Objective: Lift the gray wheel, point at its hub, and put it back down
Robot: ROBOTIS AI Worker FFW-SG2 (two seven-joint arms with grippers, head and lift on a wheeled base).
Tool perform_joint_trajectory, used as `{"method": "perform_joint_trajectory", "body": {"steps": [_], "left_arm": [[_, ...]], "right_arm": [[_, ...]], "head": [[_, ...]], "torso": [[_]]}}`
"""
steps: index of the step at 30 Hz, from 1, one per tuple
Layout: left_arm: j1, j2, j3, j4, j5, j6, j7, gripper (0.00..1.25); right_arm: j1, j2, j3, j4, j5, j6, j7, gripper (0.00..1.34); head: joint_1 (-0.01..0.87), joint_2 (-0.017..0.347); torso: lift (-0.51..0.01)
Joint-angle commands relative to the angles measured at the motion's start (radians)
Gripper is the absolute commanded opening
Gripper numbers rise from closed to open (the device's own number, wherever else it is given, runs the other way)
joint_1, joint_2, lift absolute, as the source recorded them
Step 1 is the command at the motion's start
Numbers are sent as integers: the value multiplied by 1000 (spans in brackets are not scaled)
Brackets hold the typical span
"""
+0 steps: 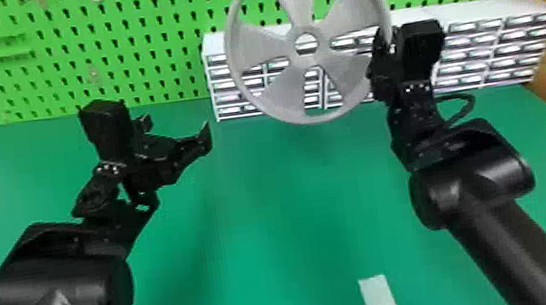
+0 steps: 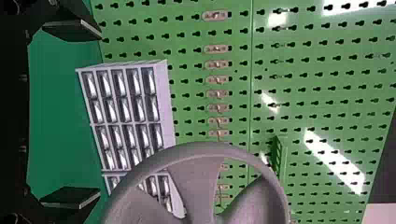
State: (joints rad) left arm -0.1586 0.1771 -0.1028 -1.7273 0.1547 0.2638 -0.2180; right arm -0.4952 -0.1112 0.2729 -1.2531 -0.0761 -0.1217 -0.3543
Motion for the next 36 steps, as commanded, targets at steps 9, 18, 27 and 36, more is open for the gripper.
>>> {"method": "perform_joint_trajectory", "body": {"steps": [9, 18, 27, 36], "left_arm": [[7, 4, -17, -6, 12, 21, -29, 1140], [27, 7, -20, -28, 12, 45, -32, 1140], [31, 7, -17, -34, 14, 54, -70, 1069], [53, 9, -31, -92, 12, 55, -100, 374]], "right_arm": [[-46, 5, 28, 110, 39, -199, 6, 8], [-55, 7, 32, 146, 59, -276, 6, 8], [-51, 7, 28, 146, 62, -279, 6, 8], [-48, 7, 28, 144, 64, -279, 6, 9]], "head": [[692, 48], [692, 48], [692, 48], [692, 48]], "torso": [[-88], [-88], [-88], [-88]]}}
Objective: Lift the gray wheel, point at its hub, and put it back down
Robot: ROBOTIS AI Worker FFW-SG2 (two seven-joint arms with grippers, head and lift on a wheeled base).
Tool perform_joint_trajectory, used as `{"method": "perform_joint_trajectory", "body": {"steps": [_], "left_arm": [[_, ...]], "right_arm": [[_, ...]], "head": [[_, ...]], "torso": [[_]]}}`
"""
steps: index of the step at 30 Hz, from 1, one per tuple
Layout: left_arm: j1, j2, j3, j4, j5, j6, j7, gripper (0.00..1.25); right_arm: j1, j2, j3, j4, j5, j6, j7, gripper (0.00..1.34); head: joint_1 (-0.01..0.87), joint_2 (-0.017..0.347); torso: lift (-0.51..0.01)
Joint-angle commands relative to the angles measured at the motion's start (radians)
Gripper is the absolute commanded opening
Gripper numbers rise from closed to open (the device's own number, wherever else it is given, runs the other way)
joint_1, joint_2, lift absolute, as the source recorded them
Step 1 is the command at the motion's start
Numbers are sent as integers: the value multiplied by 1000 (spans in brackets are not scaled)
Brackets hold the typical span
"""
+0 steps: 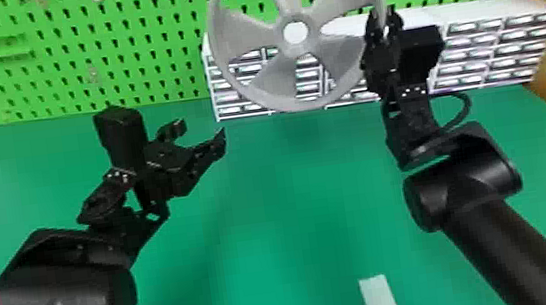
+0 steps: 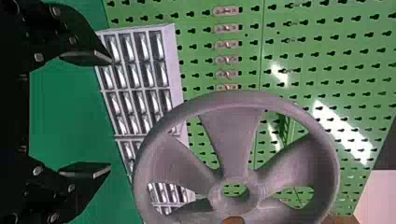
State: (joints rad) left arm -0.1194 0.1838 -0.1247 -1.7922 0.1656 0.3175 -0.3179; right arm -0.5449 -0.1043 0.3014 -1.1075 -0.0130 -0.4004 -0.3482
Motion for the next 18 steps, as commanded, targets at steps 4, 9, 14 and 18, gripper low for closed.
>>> {"method": "perform_joint_trajectory", "body": {"steps": [4, 9, 14, 18], "left_arm": [[27, 11, -23, -64, -12, 17, 0, 114], [41, 25, -29, -96, 26, 17, 3, 28], [43, 37, -36, -115, 42, 15, 3, 28], [44, 37, -33, -122, 42, 15, 6, 28]], "right_arm": [[3, -2, -2, -3, 2, 0, 0, 9], [5, -3, -2, -8, 2, -3, 0, 9], [5, -5, -2, -8, 2, -6, 0, 9], [5, -5, -2, -8, 4, -8, 0, 9]], "head": [[692, 48], [692, 48], [692, 48], [692, 48]], "torso": [[-88], [-88], [-88], [-88]]}}
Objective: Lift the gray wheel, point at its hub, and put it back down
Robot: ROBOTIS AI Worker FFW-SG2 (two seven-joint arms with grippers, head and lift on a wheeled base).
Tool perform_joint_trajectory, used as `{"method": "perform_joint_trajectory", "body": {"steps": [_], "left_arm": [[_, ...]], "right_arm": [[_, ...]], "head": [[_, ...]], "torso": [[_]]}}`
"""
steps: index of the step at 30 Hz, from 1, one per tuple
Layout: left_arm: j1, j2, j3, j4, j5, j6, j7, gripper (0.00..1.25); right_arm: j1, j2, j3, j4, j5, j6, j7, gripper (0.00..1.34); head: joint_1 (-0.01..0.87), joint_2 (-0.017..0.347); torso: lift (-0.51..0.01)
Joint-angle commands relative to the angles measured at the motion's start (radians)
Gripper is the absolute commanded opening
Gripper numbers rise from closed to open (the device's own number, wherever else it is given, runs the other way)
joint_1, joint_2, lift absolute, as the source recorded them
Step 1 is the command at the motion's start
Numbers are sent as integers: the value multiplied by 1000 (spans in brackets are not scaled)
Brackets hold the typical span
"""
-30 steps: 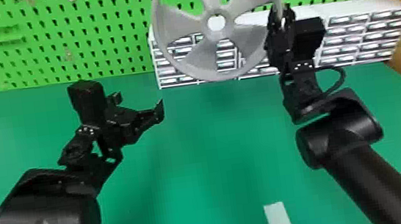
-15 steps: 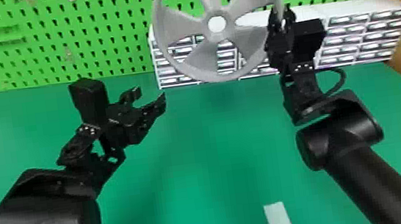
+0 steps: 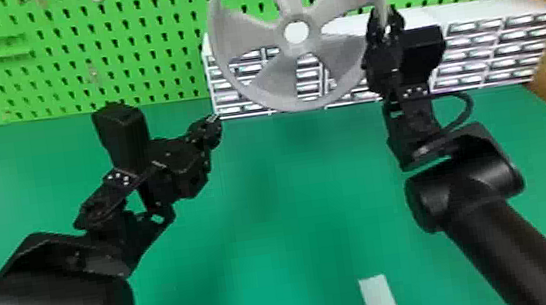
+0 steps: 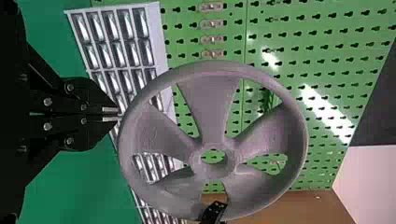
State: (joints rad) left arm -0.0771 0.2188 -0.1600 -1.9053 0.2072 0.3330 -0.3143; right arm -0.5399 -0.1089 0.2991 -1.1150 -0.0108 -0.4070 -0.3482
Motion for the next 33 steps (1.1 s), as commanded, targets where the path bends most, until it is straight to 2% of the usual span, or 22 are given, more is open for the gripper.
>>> {"method": "perform_joint_trajectory", "body": {"steps": [1, 10, 16, 21, 33], "left_arm": [[3, 2, 2, -15, -6, 0, 12, 28], [-13, 16, -61, -46, -9, -26, 133, 28], [-61, 48, -179, -9, 18, -89, 253, 28], [-110, 48, -257, 45, 29, -138, 300, 28], [-219, 45, -345, 137, 40, -198, 394, 28]], "right_arm": [[0, 0, 0, 0, 2, -1, 0, 9], [-3, 3, 2, 0, 8, -1, 0, 9], [-8, 5, 18, 0, 8, -1, 0, 9], [-6, 6, 29, 0, 8, -1, 0, 9], [-2, 6, 55, 0, 0, -6, 0, 9]], "head": [[692, 48], [692, 48], [692, 48], [692, 48], [692, 48]], "torso": [[-88], [-88], [-88], [-88], [-88]]}}
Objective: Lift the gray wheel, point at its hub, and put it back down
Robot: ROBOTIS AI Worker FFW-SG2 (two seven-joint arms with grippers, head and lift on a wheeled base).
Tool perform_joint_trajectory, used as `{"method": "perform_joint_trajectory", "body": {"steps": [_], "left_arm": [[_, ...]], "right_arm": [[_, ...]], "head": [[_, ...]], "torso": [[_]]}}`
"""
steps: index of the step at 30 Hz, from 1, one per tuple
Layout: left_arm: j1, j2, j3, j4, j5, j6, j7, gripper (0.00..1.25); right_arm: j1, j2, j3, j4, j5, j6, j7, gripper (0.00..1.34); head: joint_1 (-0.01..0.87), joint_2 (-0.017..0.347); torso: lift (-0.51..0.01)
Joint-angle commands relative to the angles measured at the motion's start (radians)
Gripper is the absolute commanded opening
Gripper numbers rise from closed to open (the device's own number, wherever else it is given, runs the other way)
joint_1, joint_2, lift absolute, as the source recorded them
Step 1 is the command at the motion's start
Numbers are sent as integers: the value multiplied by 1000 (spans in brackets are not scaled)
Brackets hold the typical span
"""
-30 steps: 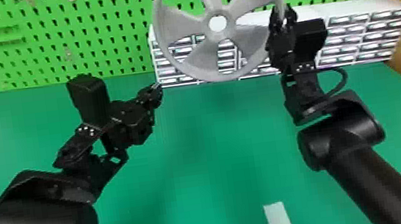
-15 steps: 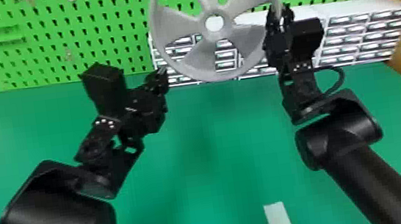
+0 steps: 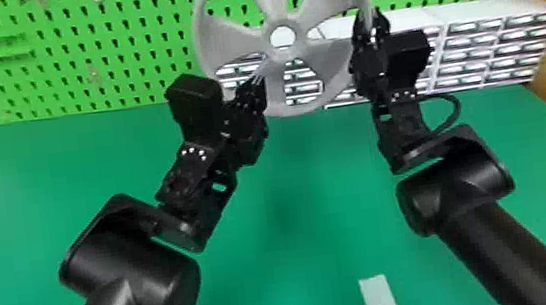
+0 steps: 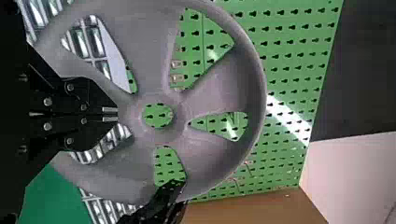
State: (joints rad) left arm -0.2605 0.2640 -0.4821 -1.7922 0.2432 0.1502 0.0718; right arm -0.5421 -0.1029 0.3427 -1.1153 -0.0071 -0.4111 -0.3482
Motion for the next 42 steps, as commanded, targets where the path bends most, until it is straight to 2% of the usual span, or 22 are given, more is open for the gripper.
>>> {"method": "perform_joint_trajectory", "body": {"steps": [1, 23, 42], "left_arm": [[-42, 0, -26, 30, 7, -17, 10, 28], [-118, -11, -47, 136, 8, -55, 22, 28], [-128, -16, -16, 168, -32, -66, 28, 28]], "right_arm": [[1, 0, 16, 0, -5, -2, 0, 9], [5, -1, 71, -6, -8, -14, 0, 9], [14, -3, 90, -14, -8, -18, 0, 9]], "head": [[692, 48], [692, 48], [692, 48]], "torso": [[-88], [-88], [-88]]}}
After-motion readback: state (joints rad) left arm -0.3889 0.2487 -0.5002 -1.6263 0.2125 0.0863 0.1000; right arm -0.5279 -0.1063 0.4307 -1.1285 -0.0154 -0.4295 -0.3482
